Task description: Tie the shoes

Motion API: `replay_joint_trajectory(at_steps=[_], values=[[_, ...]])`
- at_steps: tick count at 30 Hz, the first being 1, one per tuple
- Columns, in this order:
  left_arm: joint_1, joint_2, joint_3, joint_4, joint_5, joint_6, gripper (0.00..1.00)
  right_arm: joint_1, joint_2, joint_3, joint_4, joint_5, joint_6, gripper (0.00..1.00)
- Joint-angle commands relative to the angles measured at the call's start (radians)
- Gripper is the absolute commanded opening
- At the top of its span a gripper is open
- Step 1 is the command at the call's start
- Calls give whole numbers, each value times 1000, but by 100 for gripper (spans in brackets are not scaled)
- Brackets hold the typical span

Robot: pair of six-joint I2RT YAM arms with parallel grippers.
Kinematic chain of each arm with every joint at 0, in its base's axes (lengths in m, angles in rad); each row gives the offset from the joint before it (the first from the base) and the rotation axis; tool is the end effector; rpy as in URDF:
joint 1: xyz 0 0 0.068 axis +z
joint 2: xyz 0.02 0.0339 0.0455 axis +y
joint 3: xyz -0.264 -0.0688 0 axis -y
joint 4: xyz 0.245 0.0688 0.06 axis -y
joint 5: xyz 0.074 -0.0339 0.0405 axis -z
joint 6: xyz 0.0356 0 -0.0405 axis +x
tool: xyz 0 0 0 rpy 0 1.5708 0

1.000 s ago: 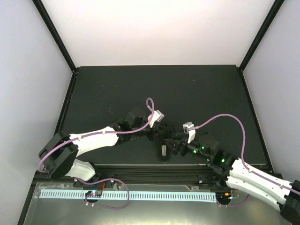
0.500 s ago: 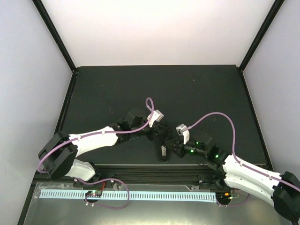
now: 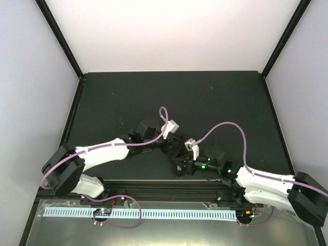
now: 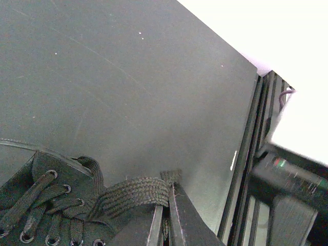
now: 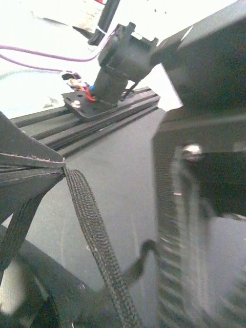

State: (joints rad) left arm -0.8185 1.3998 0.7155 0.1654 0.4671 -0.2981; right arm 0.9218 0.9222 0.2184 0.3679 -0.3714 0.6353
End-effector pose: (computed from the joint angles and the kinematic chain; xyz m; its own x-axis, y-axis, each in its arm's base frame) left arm 0.1897 -0.2261 0.2128 -0.5939 0.2508 -0.7645 0.7790 0.4167 -0.4685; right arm 0.1029 0.1570 0.1758 -0.7238 -0.0392 -0.6889 -0.6460 0.3894 0.6565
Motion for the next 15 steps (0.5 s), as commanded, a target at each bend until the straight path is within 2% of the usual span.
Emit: replay_joint_trajectory(at_steps=[1, 7, 13, 15], values=[[5, -15, 52, 15, -8, 7, 2, 77, 150, 22, 139, 50, 41, 2], [5, -12, 56, 10, -12, 5, 2, 251, 338, 86, 178, 142, 85, 2], [7, -19, 55, 6, -15, 9, 1, 338, 346, 129, 83, 215, 82, 2], [7, -21, 55, 5, -15, 10, 1, 359, 321, 150, 24, 225, 63, 10]])
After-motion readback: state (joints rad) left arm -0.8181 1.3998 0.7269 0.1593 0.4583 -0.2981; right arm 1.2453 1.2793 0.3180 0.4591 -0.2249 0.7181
